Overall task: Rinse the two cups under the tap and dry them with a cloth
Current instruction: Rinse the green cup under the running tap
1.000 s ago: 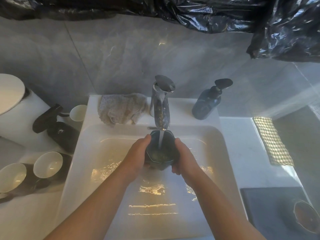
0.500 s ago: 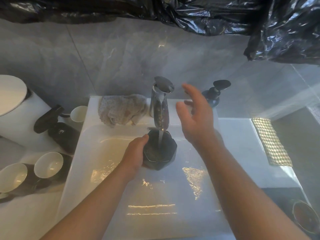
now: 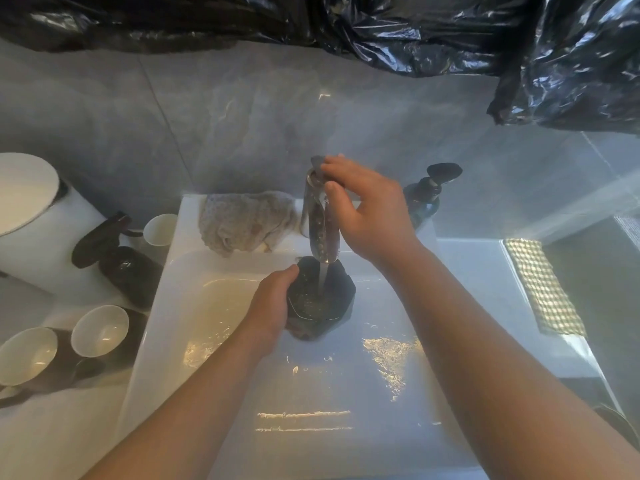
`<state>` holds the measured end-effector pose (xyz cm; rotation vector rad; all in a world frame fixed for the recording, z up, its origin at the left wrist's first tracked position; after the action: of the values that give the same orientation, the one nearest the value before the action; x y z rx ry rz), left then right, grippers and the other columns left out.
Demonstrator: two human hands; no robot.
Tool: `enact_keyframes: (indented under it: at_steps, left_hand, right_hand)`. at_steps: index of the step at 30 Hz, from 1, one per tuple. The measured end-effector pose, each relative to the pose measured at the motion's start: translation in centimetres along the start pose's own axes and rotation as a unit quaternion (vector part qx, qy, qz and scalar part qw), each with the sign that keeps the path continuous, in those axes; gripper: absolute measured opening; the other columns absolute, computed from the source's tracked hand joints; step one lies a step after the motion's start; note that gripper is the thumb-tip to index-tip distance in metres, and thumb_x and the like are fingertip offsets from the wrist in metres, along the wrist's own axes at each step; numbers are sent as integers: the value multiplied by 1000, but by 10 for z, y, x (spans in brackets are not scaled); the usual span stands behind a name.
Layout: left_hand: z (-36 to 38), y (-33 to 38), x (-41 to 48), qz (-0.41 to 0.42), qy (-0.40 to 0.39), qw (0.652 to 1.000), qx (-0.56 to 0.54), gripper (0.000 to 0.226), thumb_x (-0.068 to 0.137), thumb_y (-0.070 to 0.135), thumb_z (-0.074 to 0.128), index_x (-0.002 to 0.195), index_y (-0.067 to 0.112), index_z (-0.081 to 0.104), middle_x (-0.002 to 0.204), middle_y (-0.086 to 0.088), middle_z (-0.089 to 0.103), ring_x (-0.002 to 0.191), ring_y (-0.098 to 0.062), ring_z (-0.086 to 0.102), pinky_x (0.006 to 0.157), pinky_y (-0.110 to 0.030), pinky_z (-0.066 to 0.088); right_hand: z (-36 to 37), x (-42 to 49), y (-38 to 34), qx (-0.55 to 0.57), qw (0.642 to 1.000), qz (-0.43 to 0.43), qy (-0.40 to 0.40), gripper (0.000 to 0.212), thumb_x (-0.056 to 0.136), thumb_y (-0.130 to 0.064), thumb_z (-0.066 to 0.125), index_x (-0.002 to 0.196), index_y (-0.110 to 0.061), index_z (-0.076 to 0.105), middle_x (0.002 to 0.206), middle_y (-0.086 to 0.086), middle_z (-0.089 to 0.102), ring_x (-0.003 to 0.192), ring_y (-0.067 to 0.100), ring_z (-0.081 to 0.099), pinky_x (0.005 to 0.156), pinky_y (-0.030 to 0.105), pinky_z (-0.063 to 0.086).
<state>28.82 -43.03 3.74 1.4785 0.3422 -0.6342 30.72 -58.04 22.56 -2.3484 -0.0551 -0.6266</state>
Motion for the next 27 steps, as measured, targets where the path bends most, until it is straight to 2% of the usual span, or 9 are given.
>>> enact_keyframes:
  at_steps: [7,10,12,14,17,20,21,24,27]
  left_hand:
    - [1,-2,3,5,-2,1000,-2,58,77,55,50,109,12,72,114,-17,73,108,-39,68,95,-66,51]
    - [0,-3,4,4,-5,1000,-4,55,77,55,50,108,16,73,114,-11,74,110,-36,67,98,-66,49]
    - [0,-3,3,6,-9,1000,-3,56,77,55,49,110,16,72,114,-11,74,110,-36,67,99,-66,49]
    - [0,-3,3,6,-11,1000,-4,57,78,54,49,111,14,71,114,-13,74,110,-38,67,98,-65,49]
    - [0,-3,3,10,-16,1000,-1,59,77,56,49,111,14,71,114,-13,73,110,-38,67,98,-66,49]
    - [-1,-3,5,12,-19,1000,3,68,67,63,52,108,14,72,112,-14,74,107,-37,68,96,-67,50]
    - [-1,-2,6,12,-19,1000,2,67,67,63,52,107,14,72,112,-14,74,107,-37,68,96,-67,50]
    - [-1,-2,6,10,-17,1000,-3,63,69,61,53,106,14,73,113,-15,74,108,-39,68,98,-67,49]
    - [-1,-2,5,9,-18,1000,-6,57,73,58,53,105,15,73,111,-14,75,108,-39,68,98,-67,49]
  right_hand:
    - [-1,-1,-5,1,1000,7,8,28,95,-12,58,118,-6,73,128,8,69,129,18,57,108,21,39]
    - [-4,5,-11,18,997,69,3,25,92,-9,57,108,-11,75,115,3,74,111,6,59,90,4,40]
    - [-1,13,-4,13,987,161,-19,28,91,-16,55,114,-17,71,110,-1,71,99,8,61,75,15,40]
    - [5,20,7,-3,972,225,-60,39,95,-29,54,131,-16,59,126,3,63,113,17,59,79,24,36]
    - [15,26,6,-47,972,192,-124,40,99,-45,48,115,-12,61,110,6,66,105,25,62,66,31,39]
    - [22,27,3,-45,973,161,-158,43,100,-43,45,129,-14,59,124,4,63,114,23,57,82,28,39]
    - [23,27,2,-30,975,148,-161,38,100,-40,45,126,-17,61,119,1,64,108,21,57,83,28,40]
    - [25,28,3,-4,981,124,-151,21,98,-29,47,86,-13,55,80,-2,53,75,18,48,64,32,37]
    - [25,28,5,-15,984,112,-140,23,98,-24,47,82,-9,51,74,1,49,69,19,45,60,30,36]
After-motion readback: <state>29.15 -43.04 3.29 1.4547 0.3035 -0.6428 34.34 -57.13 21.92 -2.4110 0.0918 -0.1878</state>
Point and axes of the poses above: each hand's wrist, its own x-axis towards the middle knuckle, its own z-axis out of the palm, y = z × x, the point moved 8 cm from there along x, towards the middle knuckle
